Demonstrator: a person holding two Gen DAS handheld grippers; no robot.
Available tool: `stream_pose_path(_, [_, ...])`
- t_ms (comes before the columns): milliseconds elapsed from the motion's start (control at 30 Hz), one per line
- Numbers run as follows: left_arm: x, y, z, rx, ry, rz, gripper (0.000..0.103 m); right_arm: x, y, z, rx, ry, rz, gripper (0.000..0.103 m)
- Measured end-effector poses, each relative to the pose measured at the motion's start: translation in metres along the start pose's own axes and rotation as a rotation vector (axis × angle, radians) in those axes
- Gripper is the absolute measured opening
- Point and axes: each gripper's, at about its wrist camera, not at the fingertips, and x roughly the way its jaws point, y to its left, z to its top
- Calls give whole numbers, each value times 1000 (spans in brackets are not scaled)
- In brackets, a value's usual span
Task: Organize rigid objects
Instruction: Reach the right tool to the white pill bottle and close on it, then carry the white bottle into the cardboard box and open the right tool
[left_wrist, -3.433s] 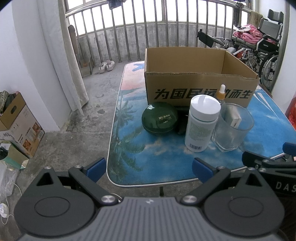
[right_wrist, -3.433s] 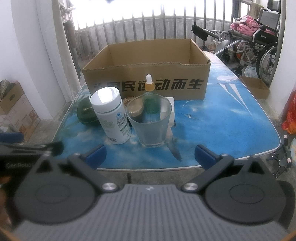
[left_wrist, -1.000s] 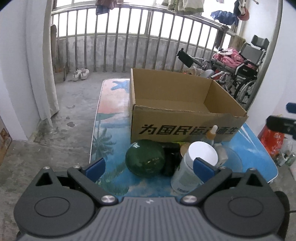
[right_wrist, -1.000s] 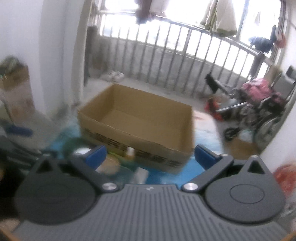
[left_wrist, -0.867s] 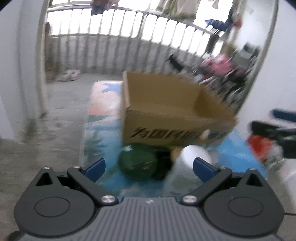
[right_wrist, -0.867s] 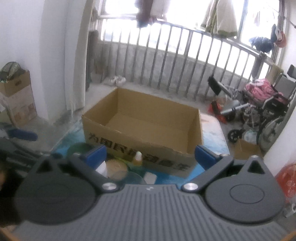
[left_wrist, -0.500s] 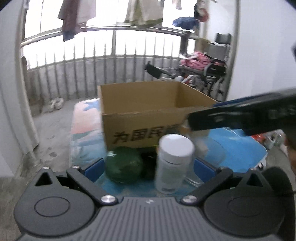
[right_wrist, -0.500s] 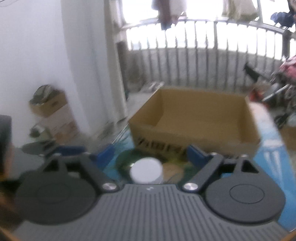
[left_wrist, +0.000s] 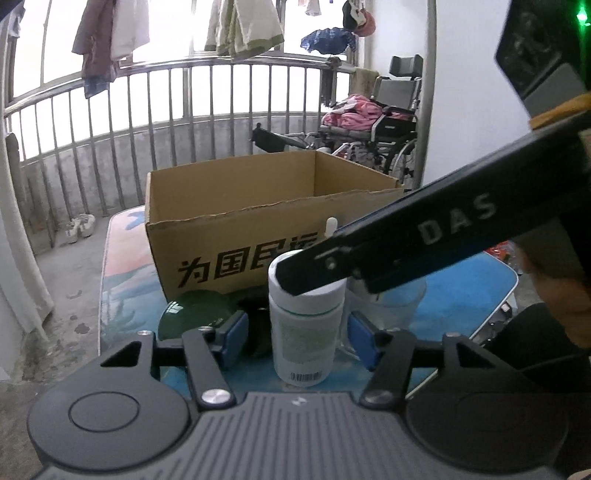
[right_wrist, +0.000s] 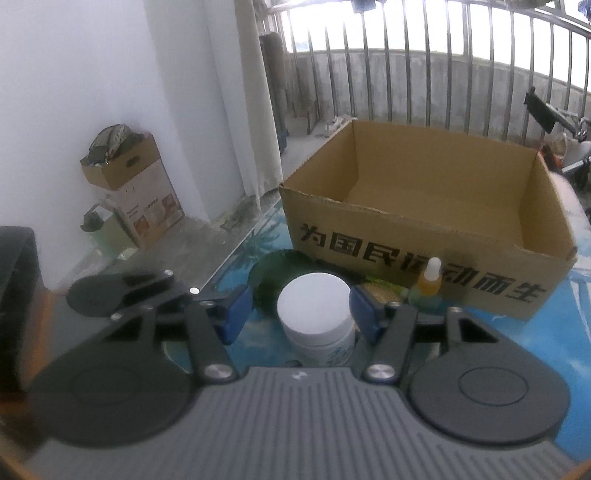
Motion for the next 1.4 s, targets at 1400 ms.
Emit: stream_pose_path(1400, [-47, 18, 52, -28, -149, -39, 43, -29, 16, 48, -23, -50, 14, 53])
